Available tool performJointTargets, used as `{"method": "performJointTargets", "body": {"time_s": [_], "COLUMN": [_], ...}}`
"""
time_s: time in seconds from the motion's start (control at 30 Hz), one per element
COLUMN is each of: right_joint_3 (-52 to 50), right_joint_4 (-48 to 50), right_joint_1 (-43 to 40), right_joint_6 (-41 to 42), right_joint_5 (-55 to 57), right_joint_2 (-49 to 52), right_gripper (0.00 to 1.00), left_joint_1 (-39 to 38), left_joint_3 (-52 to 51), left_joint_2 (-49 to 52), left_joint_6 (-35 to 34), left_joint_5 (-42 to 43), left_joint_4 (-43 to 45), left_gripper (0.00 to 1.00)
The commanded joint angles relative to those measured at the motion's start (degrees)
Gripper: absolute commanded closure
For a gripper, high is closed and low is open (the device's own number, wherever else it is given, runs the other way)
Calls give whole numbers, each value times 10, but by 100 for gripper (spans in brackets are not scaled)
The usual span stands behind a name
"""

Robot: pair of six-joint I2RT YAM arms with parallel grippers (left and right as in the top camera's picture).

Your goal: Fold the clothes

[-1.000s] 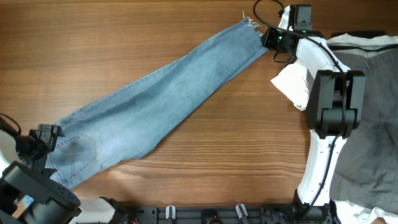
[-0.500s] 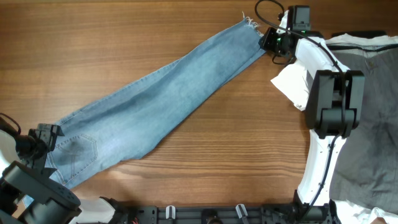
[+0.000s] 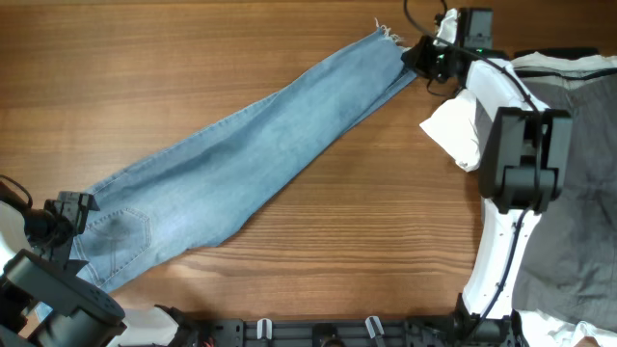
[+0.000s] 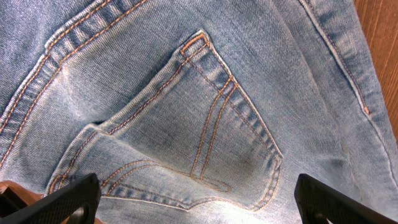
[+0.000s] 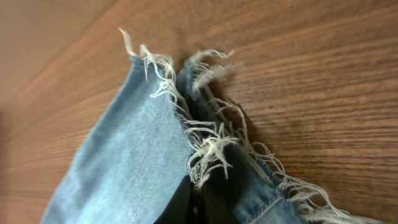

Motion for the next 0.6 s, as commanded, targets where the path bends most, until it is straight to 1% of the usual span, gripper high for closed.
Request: {"method": "performJointTargets", "body": {"time_s": [0.0, 0.03, 0.13, 0.17, 0.2, 0.23, 0.27, 0.33, 0.43, 0.5, 0.53, 0.57], "right_joint_3": [3, 3, 3, 3, 3, 2, 3, 2, 2, 2, 2, 2], "right_joint_4": [4, 6, -42, -58, -67, -76, -82, -82, -72, -59, -56, -47], "right_joint_1": [-8, -8, -8, -8, -8, -8, -9, -9, -9, -9, -9, -9], "right_joint_6": [-20, -28, -32, -45, -48, -49, -60, -94, -95, -95, -95, -105], "right_joint_5": [-22, -21, 64, 90, 105, 132, 161, 185, 189, 188, 178, 132], "right_joint_2": [-77, -77, -73, -72, -72, -72, -72, -69, -53, -30, -18, -1], "right_gripper": [96, 96, 96, 78, 55, 34, 29, 30, 30, 32, 32, 32], "left_joint_1": [-3, -3, -3, -3, -3, -3, -3, -3, -3, -3, -3, -3], "left_joint_3": [9, 9, 9, 9, 9, 9, 9, 9, 9, 9, 9, 9], "left_joint_2": [-10, -10, -10, -10, -10, -10, -10, -10, -10, -10, -10, -10], "left_joint_6": [11, 11, 11, 11, 11, 11, 11, 11, 12, 34, 42, 42], "left_joint_5": [5, 5, 5, 5, 5, 5, 5, 5, 5, 23, 35, 38], "left_joint_4": [3, 3, 3, 5, 5, 5, 5, 5, -2, -3, -2, -1], "left_gripper": [0, 0, 0, 0, 0, 0, 0, 0, 0, 0, 0, 0]}}
